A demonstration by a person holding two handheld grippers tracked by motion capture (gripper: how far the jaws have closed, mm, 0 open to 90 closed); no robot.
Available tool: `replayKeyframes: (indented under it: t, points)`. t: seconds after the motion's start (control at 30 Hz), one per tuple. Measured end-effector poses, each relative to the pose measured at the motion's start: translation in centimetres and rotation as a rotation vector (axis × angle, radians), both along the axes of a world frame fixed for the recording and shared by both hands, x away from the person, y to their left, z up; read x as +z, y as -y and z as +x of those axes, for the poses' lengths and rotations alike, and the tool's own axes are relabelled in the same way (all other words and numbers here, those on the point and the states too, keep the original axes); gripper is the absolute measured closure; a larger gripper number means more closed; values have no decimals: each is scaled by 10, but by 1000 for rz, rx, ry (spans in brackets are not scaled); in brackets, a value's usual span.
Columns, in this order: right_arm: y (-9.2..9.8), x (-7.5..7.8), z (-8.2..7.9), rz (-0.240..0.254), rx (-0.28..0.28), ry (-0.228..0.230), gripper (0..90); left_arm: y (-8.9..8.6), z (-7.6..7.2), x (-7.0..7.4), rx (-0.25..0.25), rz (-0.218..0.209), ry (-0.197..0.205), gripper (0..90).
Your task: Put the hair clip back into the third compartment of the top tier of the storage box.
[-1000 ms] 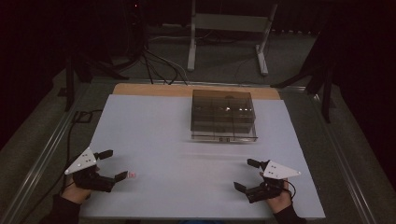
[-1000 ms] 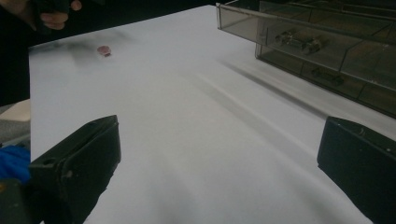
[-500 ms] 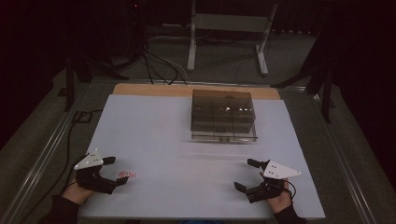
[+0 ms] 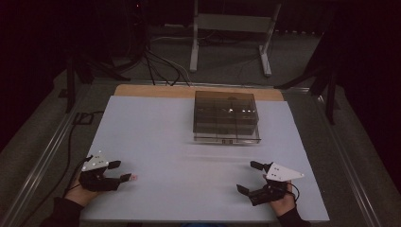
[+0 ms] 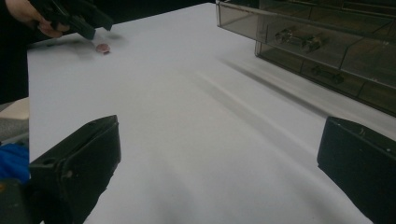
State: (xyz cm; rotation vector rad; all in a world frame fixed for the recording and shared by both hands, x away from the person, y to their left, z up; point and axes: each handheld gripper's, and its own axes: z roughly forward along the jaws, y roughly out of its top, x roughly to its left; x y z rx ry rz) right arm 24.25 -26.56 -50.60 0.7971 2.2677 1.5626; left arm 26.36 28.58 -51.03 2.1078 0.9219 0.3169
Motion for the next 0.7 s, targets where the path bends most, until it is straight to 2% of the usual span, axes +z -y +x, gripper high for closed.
replayKeyframes:
  t: [0.23, 0.37, 0.53, 0.7]
  points:
    - [0, 0, 0, -1, -3, 1, 0, 3, 2, -4, -35, 1, -20, 510]
    - [0, 0, 0, -5, -2, 0, 0, 4, 3, -8, -52, 14, -40, 571]
    - [0, -1, 0, -9, -4, -3, 0, 5, 4, -12, -71, 25, -60, 610]
    - [0, -1, 0, -10, -5, -3, 0, 4, 5, -13, -93, 25, -56, 634]
